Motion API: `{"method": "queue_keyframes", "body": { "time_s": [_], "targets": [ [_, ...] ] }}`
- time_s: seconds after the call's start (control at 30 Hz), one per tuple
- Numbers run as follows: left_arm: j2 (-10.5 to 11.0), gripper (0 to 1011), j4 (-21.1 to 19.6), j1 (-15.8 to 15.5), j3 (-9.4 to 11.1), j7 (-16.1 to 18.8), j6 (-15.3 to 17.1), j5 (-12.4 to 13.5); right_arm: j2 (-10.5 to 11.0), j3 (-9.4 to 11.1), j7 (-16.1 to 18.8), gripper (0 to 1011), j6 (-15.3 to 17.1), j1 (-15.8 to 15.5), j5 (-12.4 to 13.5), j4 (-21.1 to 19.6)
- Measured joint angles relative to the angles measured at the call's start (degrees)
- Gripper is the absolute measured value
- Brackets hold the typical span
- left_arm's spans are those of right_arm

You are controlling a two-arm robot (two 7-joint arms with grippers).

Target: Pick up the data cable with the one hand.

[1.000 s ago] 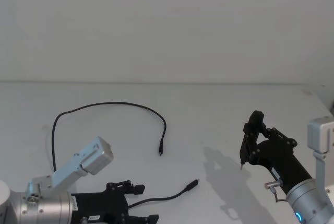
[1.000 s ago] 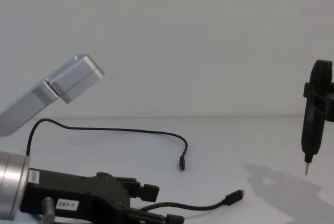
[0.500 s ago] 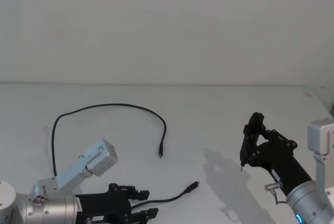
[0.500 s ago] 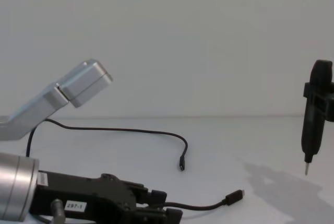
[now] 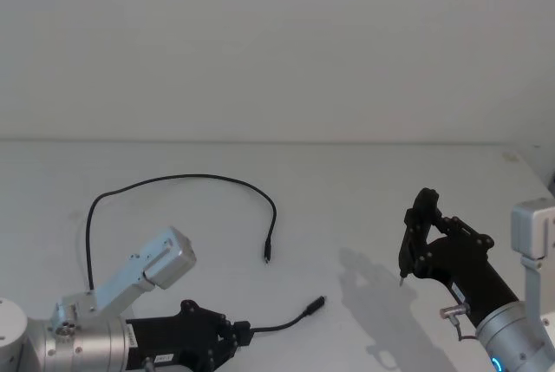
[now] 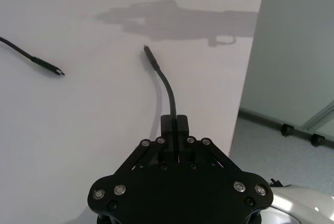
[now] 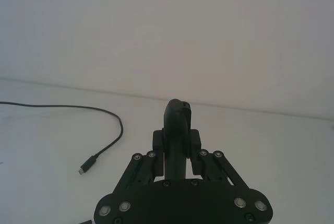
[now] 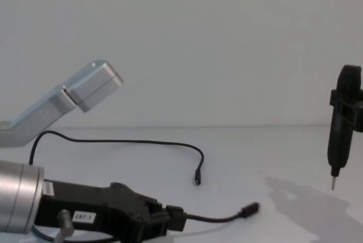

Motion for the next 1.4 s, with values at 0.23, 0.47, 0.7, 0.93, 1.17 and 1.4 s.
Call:
{"method": "queue_keyframes", "body": {
  "time_s": [0.23,0.47,0.7,0.93,1.17,1.4],
  "targets": [
    [0.2,38,-0.89,-0.5,-0.33,0.3,-0.59,-0.49,0.0,0.0,0.0,279,0.0,0.0,0.0,0.0],
    [0.46,38,-2.04,-0.79,-0.81,0.42,-1.12,-1.31,0.0,0.0,0.0,279,0.0,0.0,0.0,0.0],
    [0.8,38,-3.03,-0.81,-1.1,0.58,-1.49,-1.99,-0.21,0.01,0.04,279,0.0,0.03,0.05,-0.01],
    [1.0,38,-3.62,-0.81,-1.26,0.67,-1.7,-2.41,-1.34,0.06,0.47,279,0.11,0.44,1.05,-0.28],
    [1.11,38,-3.92,-0.81,-1.33,0.71,-1.81,-2.63,-3.28,0.12,1.07,279,0.99,1.23,3.27,-0.92],
    [1.16,38,-4.13,-0.81,-1.36,0.75,-1.88,-2.77,-5.08,-0.11,1.55,279,2.23,2.21,4.86,-1.3]
  ]
}}
